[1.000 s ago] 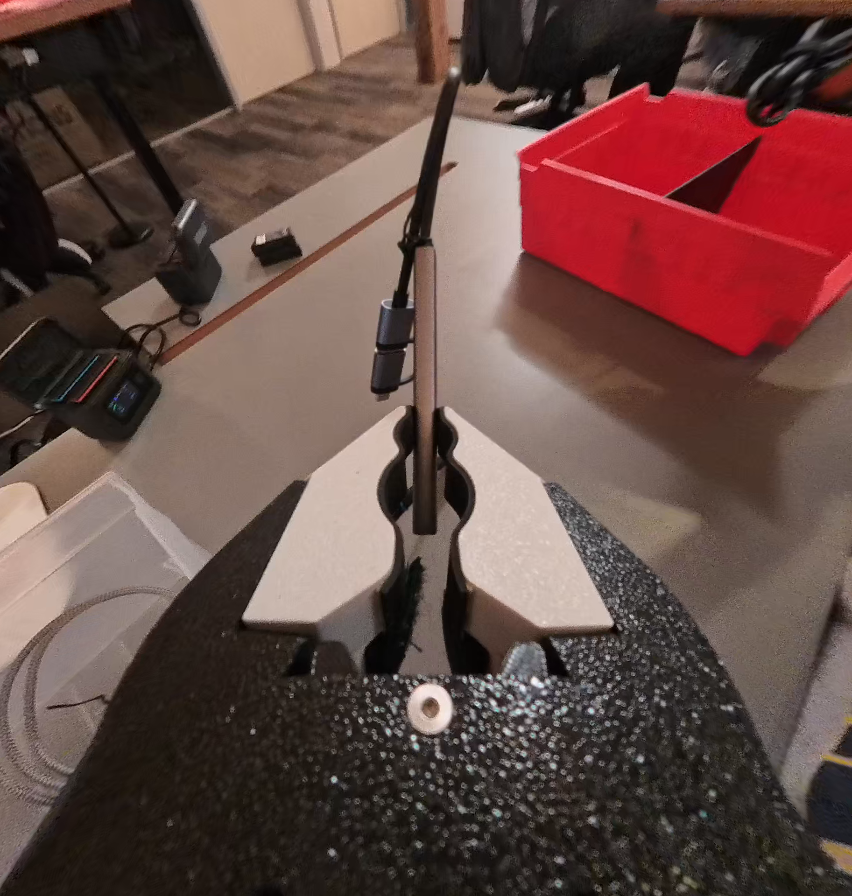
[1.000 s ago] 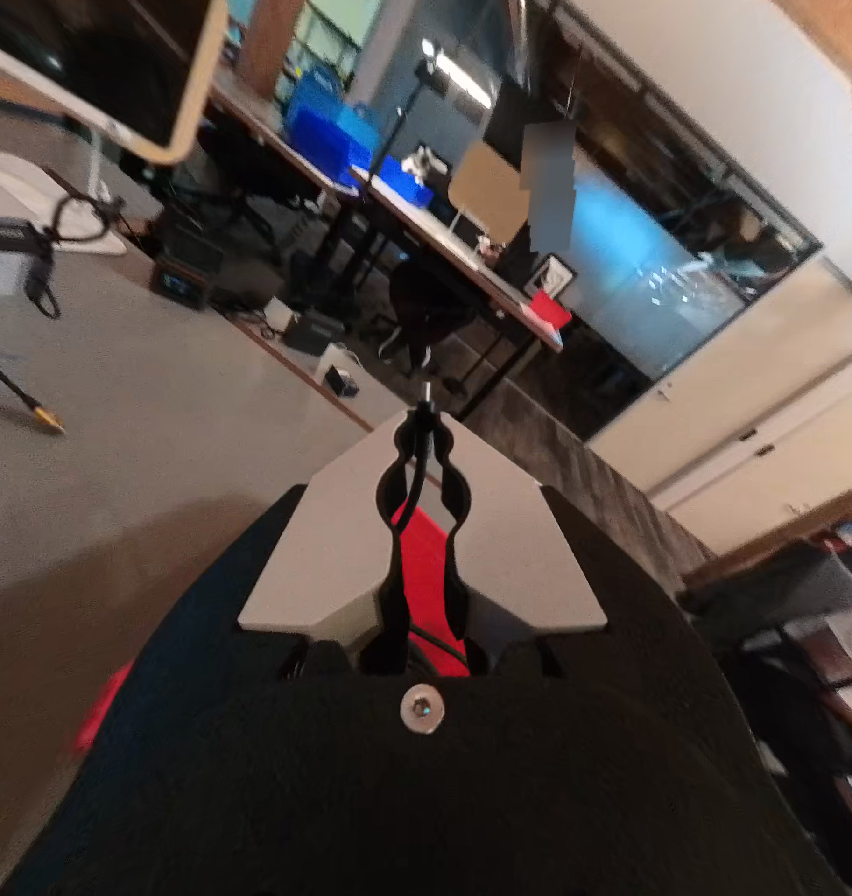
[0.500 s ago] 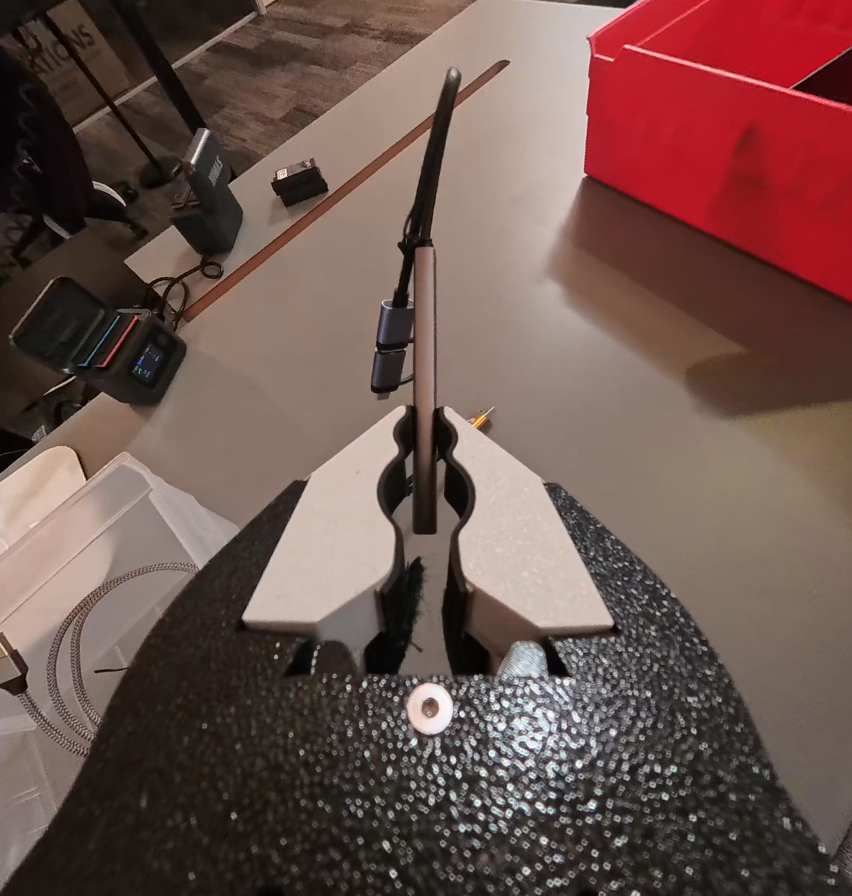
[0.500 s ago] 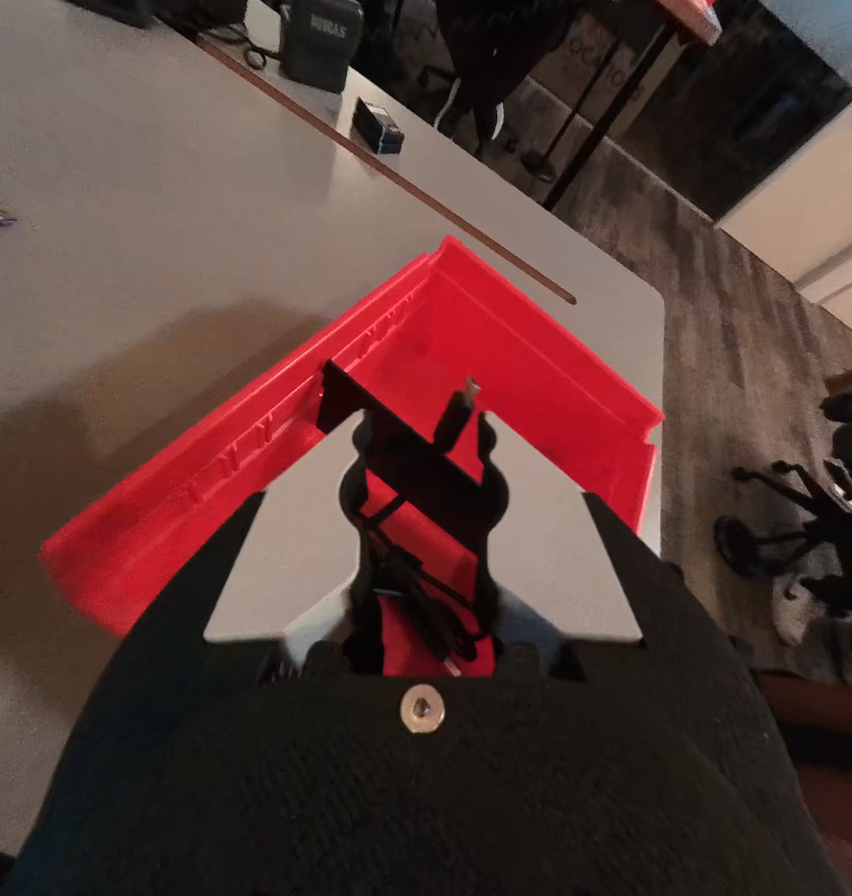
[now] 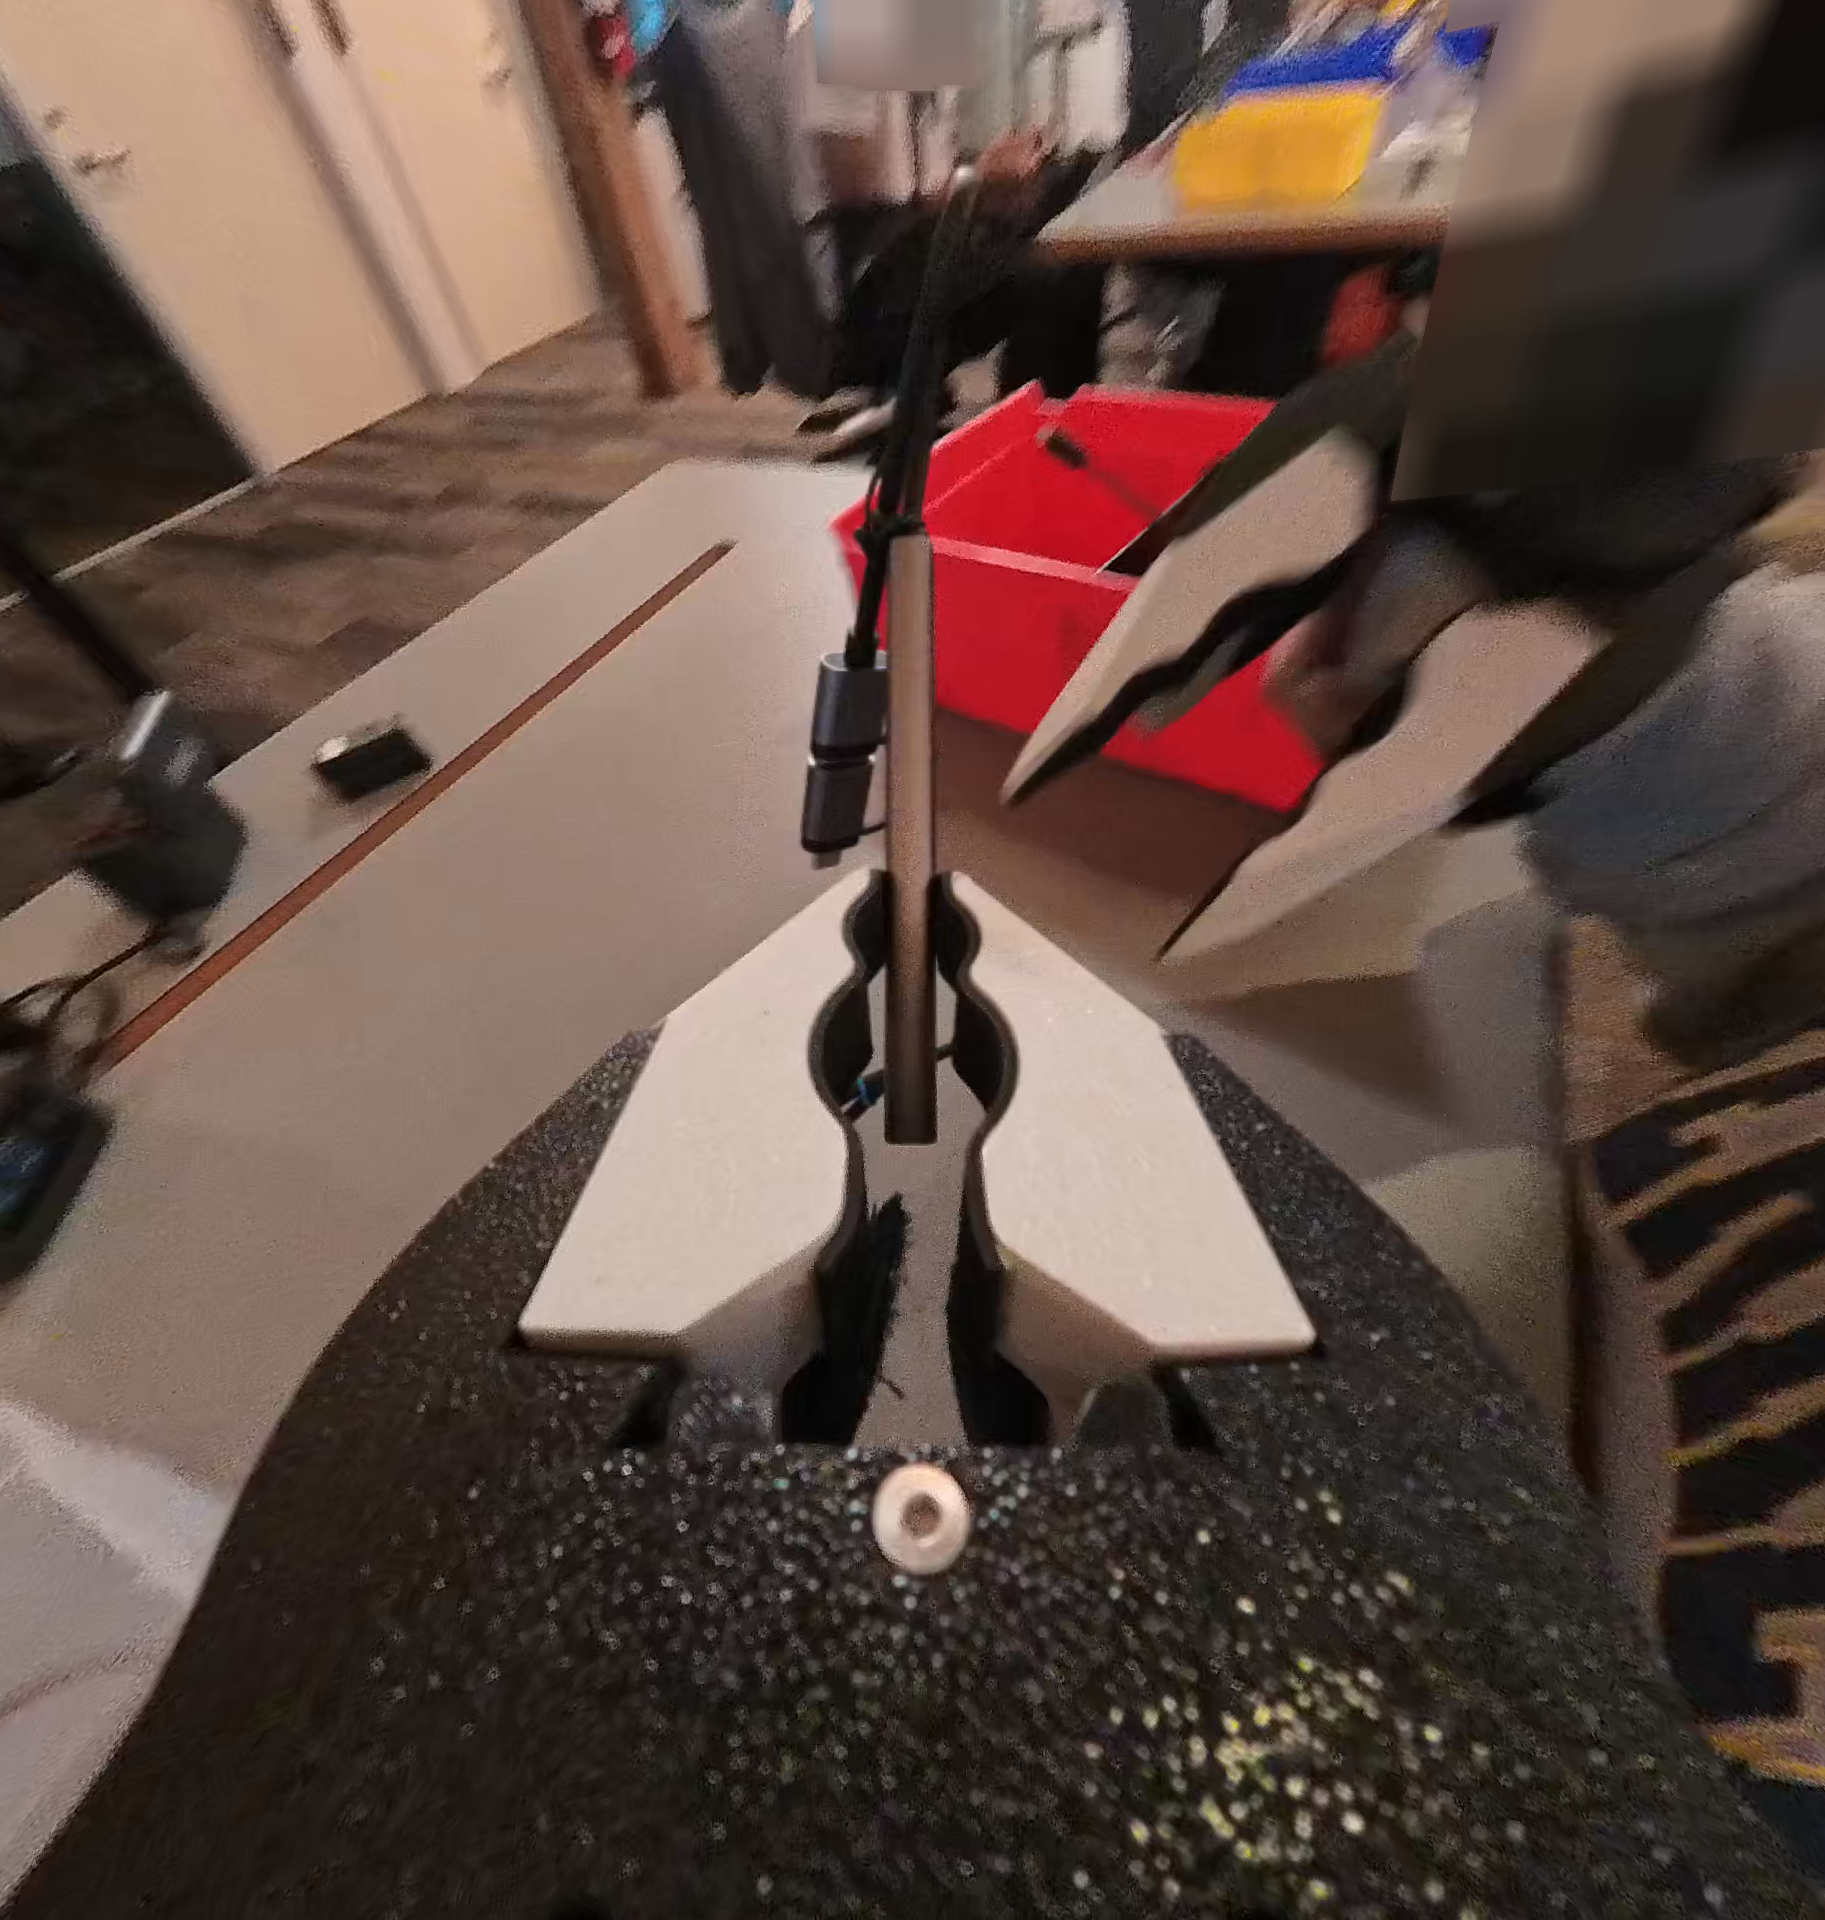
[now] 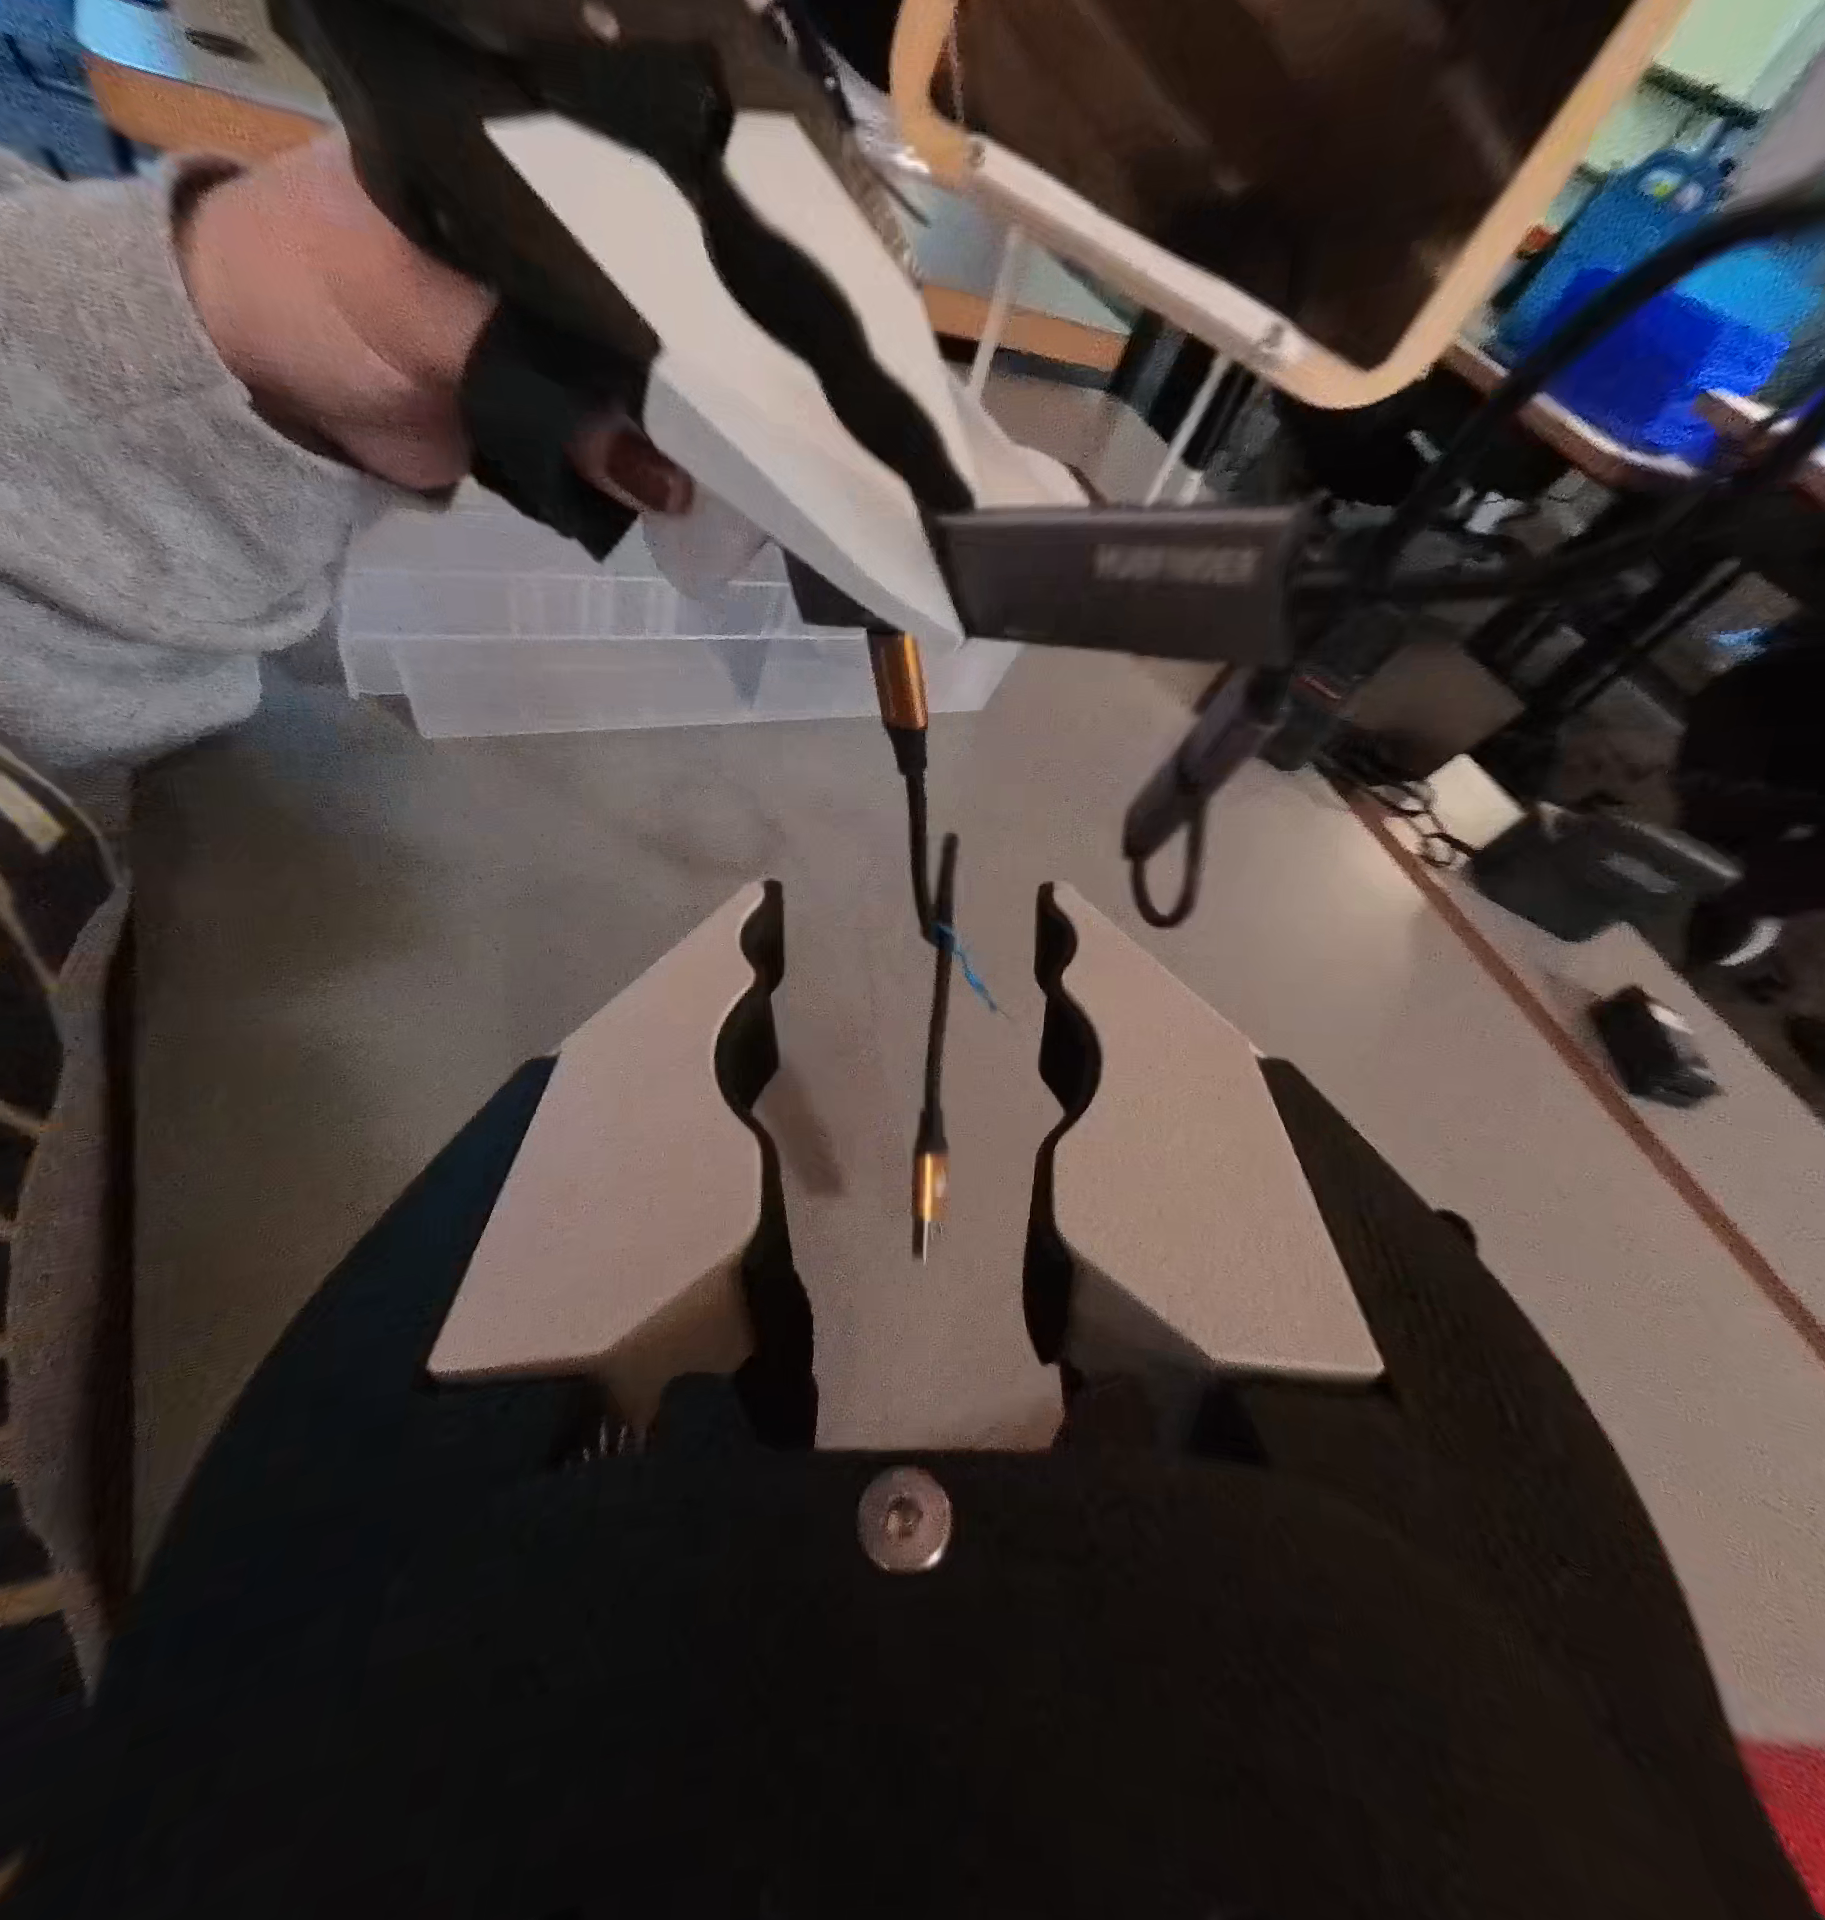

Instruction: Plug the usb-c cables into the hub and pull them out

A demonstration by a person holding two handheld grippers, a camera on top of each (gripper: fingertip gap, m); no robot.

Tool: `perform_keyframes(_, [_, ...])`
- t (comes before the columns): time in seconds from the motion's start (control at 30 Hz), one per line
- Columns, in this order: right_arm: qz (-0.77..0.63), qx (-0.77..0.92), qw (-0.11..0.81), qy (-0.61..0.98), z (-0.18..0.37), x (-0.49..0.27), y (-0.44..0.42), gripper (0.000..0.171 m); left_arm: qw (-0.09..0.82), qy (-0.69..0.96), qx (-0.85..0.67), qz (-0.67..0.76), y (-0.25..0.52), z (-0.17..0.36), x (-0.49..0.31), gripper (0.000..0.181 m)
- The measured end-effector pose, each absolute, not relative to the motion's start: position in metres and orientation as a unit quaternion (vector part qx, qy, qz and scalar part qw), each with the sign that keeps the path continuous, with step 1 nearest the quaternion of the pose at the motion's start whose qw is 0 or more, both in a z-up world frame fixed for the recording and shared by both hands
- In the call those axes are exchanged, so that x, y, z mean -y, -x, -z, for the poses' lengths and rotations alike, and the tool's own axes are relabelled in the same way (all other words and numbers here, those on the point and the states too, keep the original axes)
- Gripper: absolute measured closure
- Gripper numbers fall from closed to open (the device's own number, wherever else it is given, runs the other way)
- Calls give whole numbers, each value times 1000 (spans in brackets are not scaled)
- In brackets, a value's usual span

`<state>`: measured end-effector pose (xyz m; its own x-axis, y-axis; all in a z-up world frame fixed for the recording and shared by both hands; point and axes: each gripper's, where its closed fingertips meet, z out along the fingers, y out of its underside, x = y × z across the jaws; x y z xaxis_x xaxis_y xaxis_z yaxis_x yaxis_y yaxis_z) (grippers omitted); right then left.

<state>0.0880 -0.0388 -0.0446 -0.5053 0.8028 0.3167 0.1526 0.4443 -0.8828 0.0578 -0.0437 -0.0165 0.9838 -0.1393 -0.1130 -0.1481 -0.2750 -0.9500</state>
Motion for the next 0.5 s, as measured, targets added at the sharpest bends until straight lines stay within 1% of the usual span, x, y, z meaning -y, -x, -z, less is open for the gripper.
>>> perform_keyframes(0.1, [-473, 757, 325, 312, 57, 61, -72, 123, 625, 772, -102, 48, -72, 2, 48, 175])
perform_keyframes(0.2, [-508, 743, 305, 310, 56, 70, -63, 126, 641, 754, -109, 96, -80, -6, 53, 175])
perform_keyframes(0.33, [-558, 718, 306, 280, 40, 77, -69, 141, 654, 732, -116, 150, -87, -11, 60, 175])
perform_keyframes(0.43, [-616, 693, 268, 263, 25, 83, -79, 148, 664, 716, -125, 178, -93, -14, 63, 175])
perform_keyframes(0.5, [-640, 683, 242, 257, 19, 87, -84, 165, 668, 705, -129, 201, -97, -17, 64, 175])
